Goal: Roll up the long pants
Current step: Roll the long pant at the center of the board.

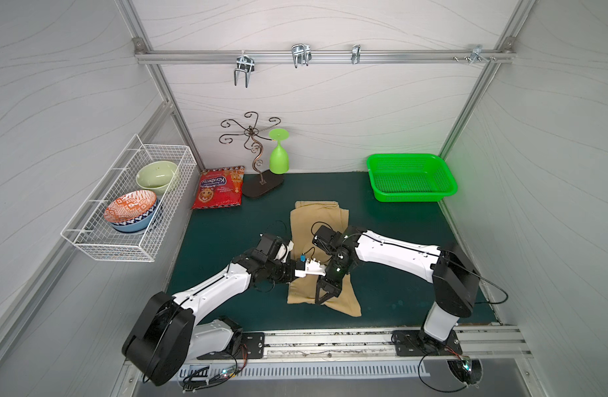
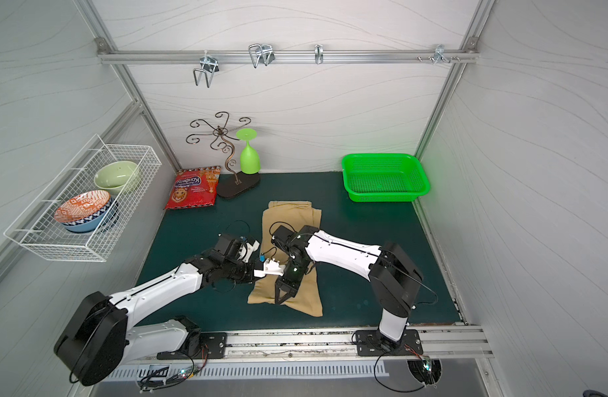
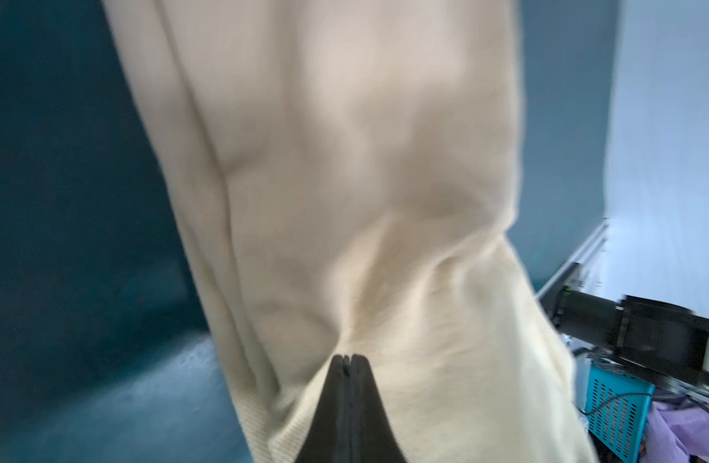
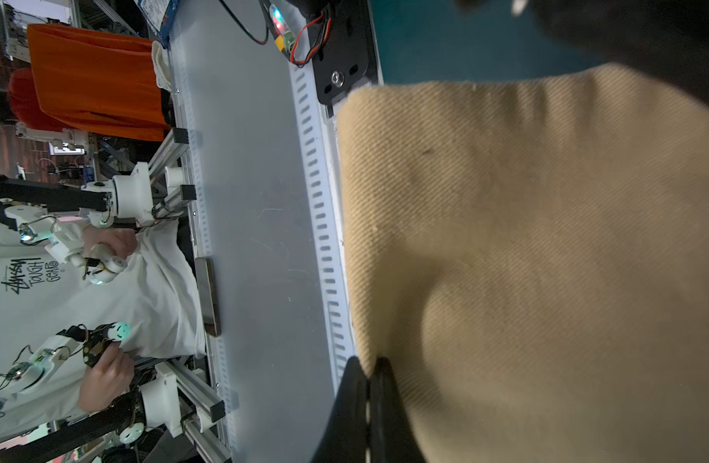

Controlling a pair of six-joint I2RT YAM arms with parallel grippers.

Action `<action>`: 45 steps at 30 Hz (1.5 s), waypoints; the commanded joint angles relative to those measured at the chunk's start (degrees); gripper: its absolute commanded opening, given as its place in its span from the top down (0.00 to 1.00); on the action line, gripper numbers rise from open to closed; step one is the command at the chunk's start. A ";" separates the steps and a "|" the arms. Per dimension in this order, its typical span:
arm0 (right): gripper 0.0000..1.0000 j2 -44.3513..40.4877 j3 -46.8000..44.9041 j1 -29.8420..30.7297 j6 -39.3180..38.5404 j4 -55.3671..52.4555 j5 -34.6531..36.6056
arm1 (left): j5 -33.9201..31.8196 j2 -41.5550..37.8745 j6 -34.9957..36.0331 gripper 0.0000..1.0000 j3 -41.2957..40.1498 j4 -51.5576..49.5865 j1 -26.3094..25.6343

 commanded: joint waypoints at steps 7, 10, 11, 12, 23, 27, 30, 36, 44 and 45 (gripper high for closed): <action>0.98 -1.62 -1.26 0.23 0.86 1.06 -2.62 | 8.04 8.48 1.46 1.00 -1.16 12.86 -7.55; 0.98 -1.15 -2.16 0.21 1.31 3.04 -2.71 | 8.72 10.86 -0.26 1.00 -3.95 19.96 -10.15; 0.99 -0.90 -2.43 0.12 1.38 3.51 -2.63 | 8.66 11.89 -0.33 1.00 -4.23 20.49 -10.83; 0.99 -0.68 -2.61 -0.23 1.30 3.65 -2.42 | 8.74 12.84 -0.32 1.00 -4.43 20.49 -11.20; 1.00 6.63 1.01 -4.08 -0.49 -0.92 0.87 | -2.06 7.95 0.38 1.00 -9.02 14.55 -11.33; 1.00 9.36 4.57 -5.64 -2.21 -2.72 -0.32 | -4.28 5.66 0.65 1.00 -8.73 11.88 -11.33; 1.00 10.86 8.24 -7.02 -3.94 -6.11 -1.40 | -5.11 2.03 0.22 1.00 -8.15 9.84 -11.33; 0.99 14.25 15.20 -10.35 -8.01 -11.87 -4.07 | -15.15 -11.36 -1.92 1.00 -5.95 -0.14 -11.11; 1.00 20.77 19.40 -13.33 -11.16 -12.21 -3.69 | -24.02 -33.89 -3.23 1.00 -3.81 -11.35 -9.31; 1.00 21.32 19.47 -13.70 -11.23 -11.67 -3.51 | -21.91 -34.01 -3.05 1.00 -3.92 -10.86 -9.40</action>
